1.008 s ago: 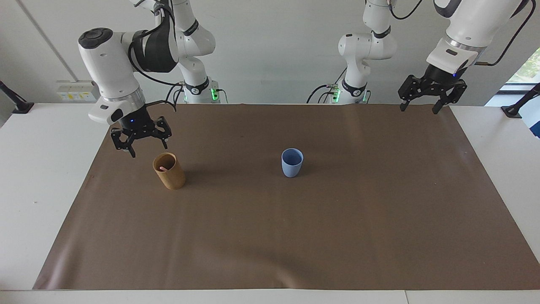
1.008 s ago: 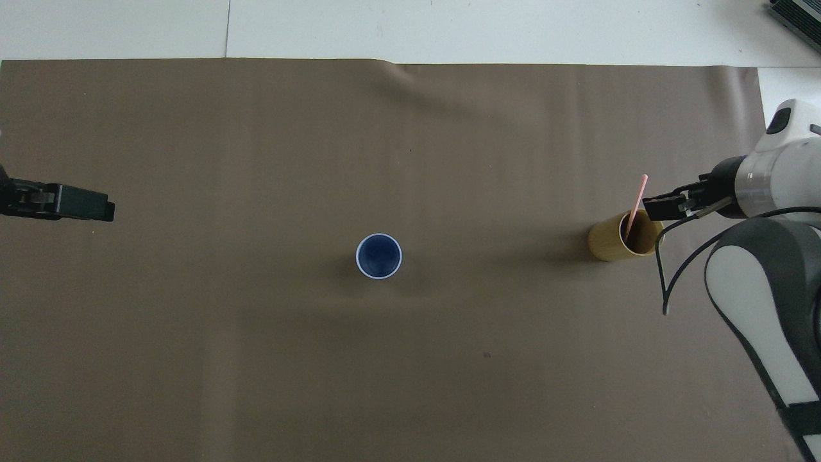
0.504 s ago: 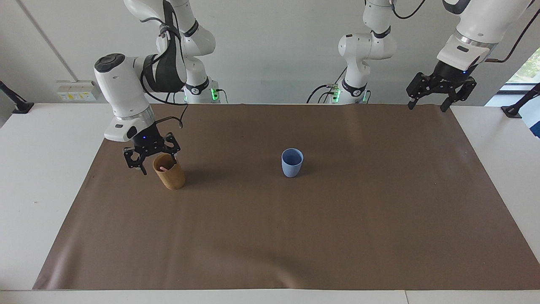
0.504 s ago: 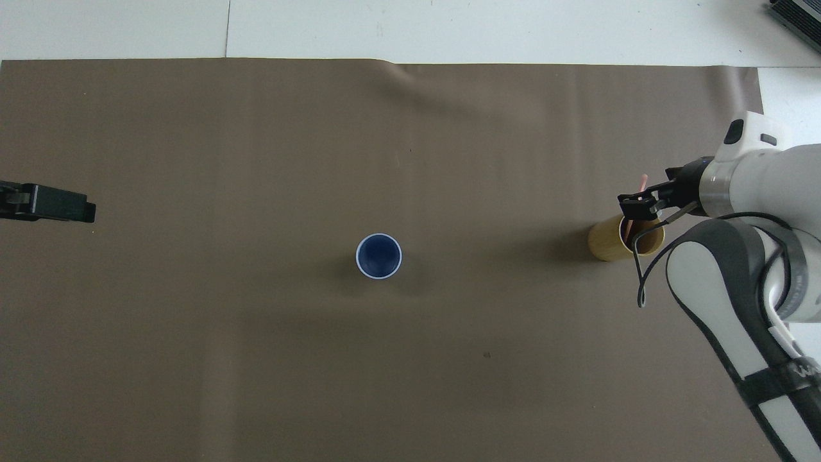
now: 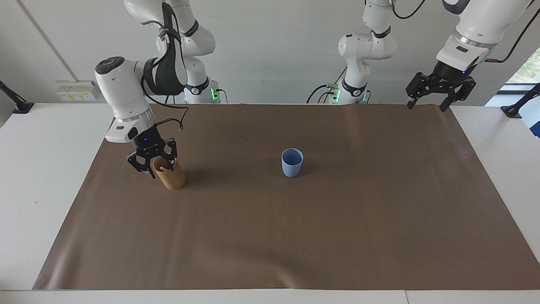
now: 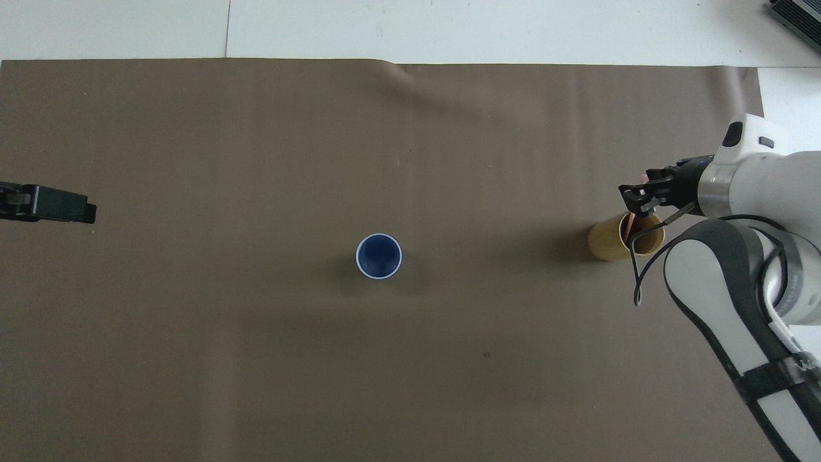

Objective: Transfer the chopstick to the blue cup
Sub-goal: 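Grasp the pink straw in the yellow cup with the right gripper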

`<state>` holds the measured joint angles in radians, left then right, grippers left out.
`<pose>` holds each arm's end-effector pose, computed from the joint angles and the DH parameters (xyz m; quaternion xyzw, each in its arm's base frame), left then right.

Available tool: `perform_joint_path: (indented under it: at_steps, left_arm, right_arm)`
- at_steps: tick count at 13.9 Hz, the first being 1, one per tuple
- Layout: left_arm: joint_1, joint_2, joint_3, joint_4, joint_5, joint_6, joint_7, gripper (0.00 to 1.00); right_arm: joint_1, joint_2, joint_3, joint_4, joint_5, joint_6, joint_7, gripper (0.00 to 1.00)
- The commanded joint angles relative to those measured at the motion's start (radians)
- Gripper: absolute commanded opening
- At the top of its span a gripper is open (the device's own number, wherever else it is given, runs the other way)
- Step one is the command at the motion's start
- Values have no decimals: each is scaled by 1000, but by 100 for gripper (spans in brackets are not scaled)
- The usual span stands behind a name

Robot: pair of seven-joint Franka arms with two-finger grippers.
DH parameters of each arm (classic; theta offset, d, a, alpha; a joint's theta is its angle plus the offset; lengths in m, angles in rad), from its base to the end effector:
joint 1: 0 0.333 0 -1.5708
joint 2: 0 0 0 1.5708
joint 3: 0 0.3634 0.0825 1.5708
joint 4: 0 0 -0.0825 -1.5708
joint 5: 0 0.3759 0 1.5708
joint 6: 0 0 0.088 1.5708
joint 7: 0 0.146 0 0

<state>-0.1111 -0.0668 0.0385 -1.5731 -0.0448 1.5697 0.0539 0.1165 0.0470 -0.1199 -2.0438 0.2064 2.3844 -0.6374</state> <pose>0.5231 -0.0438 0.6677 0.9972 -0.0639 0.0314 0.0240 0.5935 0.0062 0.4635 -0.9549 -0.2467 -0.1630 0.0283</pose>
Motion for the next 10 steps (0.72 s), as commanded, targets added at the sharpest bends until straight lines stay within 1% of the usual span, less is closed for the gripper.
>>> perform_joint_path:
  at_steps: [1,2,3,4,5,6,8,10]
  left_arm:
    - [19,13,-12,27,11,-25,9,100]
    - [19,15,-12,30,14,-28,10,100]
    - [19,22,-12,38,29,-31,15,100]
    - [19,28,-11,47,49,-58,18,100]
    - [18,51,-12,73,65,-83,20,100]
    - [14,73,-15,109,71,-92,18,100]
    - [7,64,-15,104,69,-94,24,100]
    - [5,52,-15,84,69,-99,24,100]
  right_arm:
    - [-3,-2,-1,-15,44,26,-39,27]
    - [-3,-1,-1,-13,44,26,-39,26]
    - [-3,1,-1,-12,44,26,-39,22]
    - [-4,1,-1,-10,44,26,-39,16]
    - [-5,2,-1,-7,45,26,-38,10]
    - [-5,7,-1,-6,48,26,-36,7]
    - [-15,7,-1,-1,48,24,-38,4]
    - [-17,7,-1,1,85,19,-39,1]
